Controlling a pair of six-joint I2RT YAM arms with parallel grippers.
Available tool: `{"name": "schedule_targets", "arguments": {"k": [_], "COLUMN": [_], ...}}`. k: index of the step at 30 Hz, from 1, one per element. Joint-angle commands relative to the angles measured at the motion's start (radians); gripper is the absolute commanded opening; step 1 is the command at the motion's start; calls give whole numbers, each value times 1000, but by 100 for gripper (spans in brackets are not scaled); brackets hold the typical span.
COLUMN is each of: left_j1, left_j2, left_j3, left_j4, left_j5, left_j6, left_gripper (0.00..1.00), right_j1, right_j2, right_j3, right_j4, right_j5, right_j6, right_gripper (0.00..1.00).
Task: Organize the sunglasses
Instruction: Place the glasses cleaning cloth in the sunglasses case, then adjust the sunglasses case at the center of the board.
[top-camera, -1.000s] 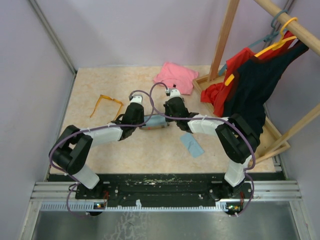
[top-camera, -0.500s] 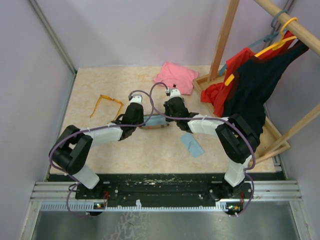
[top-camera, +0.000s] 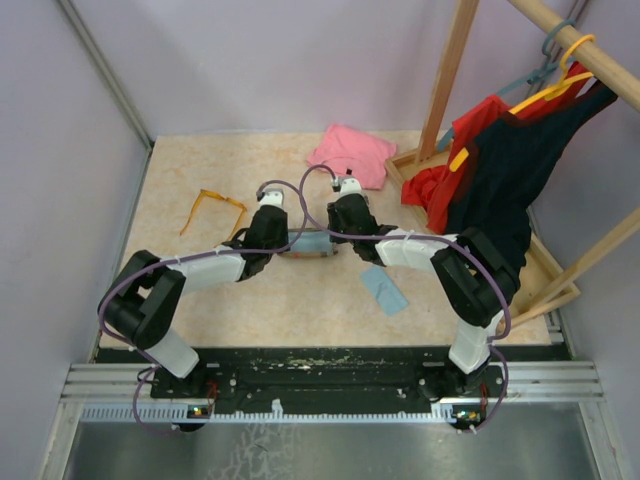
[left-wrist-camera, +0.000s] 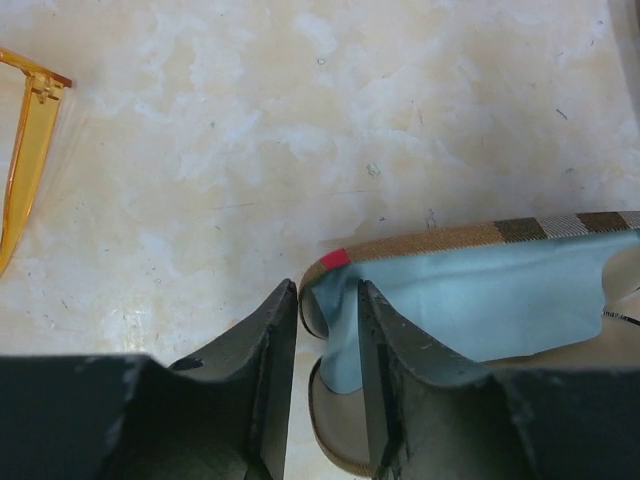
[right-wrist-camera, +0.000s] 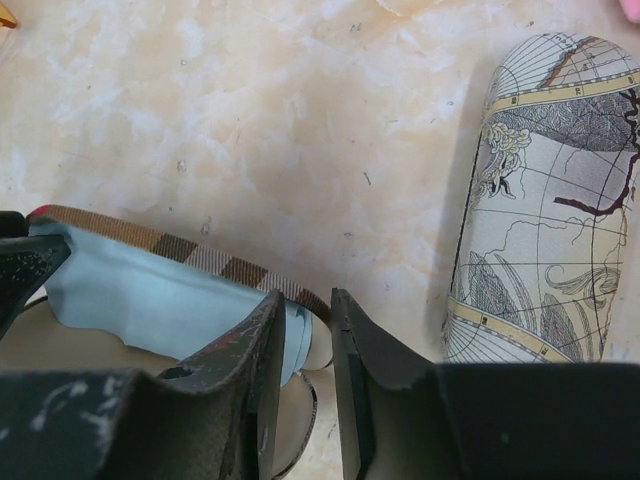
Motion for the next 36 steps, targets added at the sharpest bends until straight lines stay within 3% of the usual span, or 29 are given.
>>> {"name": "schedule_targets", "arguments": {"k": [1, 5, 15, 26, 36], "left_j1": [7, 7, 7, 9, 14], "left_j2": [-21, -50, -146, -268, -361], "left_j3": [14, 6, -6, -61, -110], "left_j4": [1, -4, -40, -229, -366], "left_j5": [-16, -11, 43, -21, -88], "left_j6": [-9, -17, -66, -238, -293], "left_gripper": [40, 48, 56, 53, 53], "right_j1": [-11, -10, -32, -38, -38], "right_j2": [-76, -107, -138, 80, 224], "right_j3": [16, 10, 61, 312, 501], "right_j4": [21, 3, -96, -290, -439], "right_j5": [5, 2, -60, -175, -125], "right_j6": [-24, -45, -101, -181, -239], "right_gripper": [27, 33, 36, 35, 34]}}
